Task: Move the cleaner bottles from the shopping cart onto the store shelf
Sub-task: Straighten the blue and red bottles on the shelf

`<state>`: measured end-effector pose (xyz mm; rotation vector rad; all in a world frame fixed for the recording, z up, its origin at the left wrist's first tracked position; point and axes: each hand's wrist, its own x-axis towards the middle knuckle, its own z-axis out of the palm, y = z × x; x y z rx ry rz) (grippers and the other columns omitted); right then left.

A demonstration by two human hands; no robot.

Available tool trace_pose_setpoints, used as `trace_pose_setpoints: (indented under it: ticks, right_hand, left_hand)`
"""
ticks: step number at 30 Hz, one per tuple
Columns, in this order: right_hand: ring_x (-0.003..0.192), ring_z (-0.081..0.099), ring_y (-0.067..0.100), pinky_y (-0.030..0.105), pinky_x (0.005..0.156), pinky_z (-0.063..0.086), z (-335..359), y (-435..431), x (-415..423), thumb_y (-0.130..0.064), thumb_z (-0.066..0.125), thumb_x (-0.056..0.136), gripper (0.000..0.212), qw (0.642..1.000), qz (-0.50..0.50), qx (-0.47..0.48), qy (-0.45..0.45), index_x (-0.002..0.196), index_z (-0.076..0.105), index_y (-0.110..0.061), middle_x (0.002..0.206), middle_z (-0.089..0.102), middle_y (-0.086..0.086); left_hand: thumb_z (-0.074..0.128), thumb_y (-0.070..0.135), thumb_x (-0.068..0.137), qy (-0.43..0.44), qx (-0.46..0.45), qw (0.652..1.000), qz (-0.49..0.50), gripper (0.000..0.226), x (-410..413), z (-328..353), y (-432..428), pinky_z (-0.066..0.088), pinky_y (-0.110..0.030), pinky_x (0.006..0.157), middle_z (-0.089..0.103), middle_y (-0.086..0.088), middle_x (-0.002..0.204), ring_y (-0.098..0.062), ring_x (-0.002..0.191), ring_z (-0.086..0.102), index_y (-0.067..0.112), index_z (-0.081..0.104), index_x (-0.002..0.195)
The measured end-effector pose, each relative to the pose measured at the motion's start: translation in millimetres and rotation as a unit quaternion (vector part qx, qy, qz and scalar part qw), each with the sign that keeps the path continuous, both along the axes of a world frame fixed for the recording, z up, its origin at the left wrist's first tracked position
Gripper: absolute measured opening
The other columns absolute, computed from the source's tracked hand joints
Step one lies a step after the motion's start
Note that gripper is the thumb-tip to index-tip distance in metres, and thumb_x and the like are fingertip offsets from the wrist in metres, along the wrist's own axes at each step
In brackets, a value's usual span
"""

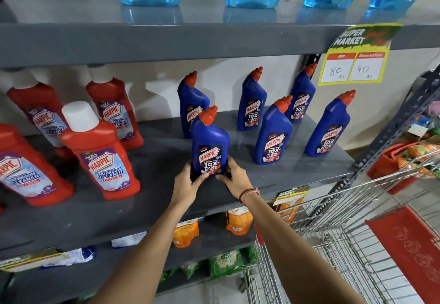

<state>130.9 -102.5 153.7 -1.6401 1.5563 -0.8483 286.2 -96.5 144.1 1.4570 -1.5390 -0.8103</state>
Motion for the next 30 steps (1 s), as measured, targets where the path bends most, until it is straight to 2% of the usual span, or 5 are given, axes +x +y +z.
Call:
trace_pose_setpoints:
  ticks: [13, 19, 23, 27, 30]
  right_hand:
    - [0.124, 0.048, 0.031, 0.039, 0.105, 0.037, 3.4, 0.6, 9.3, -0.011, 0.059, 0.086, 0.058, 0.997, -0.003, 0.016, 0.074, 0.137, 0.032, -0.011, 0.130, 0.053, 0.019]
    - [0.120, 0.052, 0.030, 0.029, 0.099, 0.038, -2.0, 29.2, 25.7, 0.000, 0.061, 0.081, 0.050, 0.990, -0.139, -0.028, 0.011, 0.129, 0.046, -0.006, 0.129, 0.058, 0.015]
    - [0.105, 0.058, 0.032, 0.031, 0.090, 0.042, -11.9, 60.6, 60.7, 0.000, 0.060, 0.080, 0.032, 0.974, -0.194, -0.118, -0.006, 0.112, 0.059, -0.004, 0.109, 0.065, 0.016]
    - [0.100, 0.062, 0.029, 0.043, 0.091, 0.050, -12.7, 62.8, 118.3, -0.002, 0.064, 0.078, 0.029, 0.989, -0.082, -0.119, -0.034, 0.107, 0.061, -0.006, 0.104, 0.065, 0.013]
    - [0.111, 0.057, 0.024, 0.038, 0.100, 0.046, -2.5, 51.8, 161.8, -0.014, 0.070, 0.079, 0.041, 0.996, 0.008, -0.077, -0.037, 0.117, 0.057, -0.008, 0.118, 0.060, 0.011]
  left_hand:
    - [0.066, 0.023, 0.082, -0.019, -0.002, 1.000, 0.015, 0.046, 5.1, -5.9, -3.0, 0.045, -0.027, 0.082, 0.064, -0.015, 0.115, -0.025, 0.106, 0.060, 0.005, 0.049, 0.121]
    - [0.073, 0.020, 0.076, 0.036, 0.052, 0.998, -0.031, 0.083, 23.3, 0.4, 13.3, 0.036, -0.032, 0.106, 0.044, -0.010, 0.142, -0.022, 0.131, 0.042, 0.011, 0.024, 0.142]
    - [0.070, 0.019, 0.079, -0.010, 0.012, 0.999, -0.038, 0.049, 76.7, -0.5, 47.8, 0.041, -0.027, 0.102, 0.058, -0.003, 0.128, -0.014, 0.120, 0.052, 0.015, 0.052, 0.124]
    - [0.064, 0.017, 0.083, 0.051, -0.066, 0.993, 0.082, 0.014, 135.3, 12.3, 80.2, 0.051, -0.010, 0.076, 0.069, 0.017, 0.086, 0.002, 0.086, 0.065, 0.028, 0.062, 0.092]
    - [0.064, 0.016, 0.083, 0.041, -0.121, 0.975, 0.181, 0.021, 174.1, 13.9, 84.6, 0.049, -0.009, 0.073, 0.064, -0.003, 0.099, -0.005, 0.091, 0.061, 0.016, 0.058, 0.103]
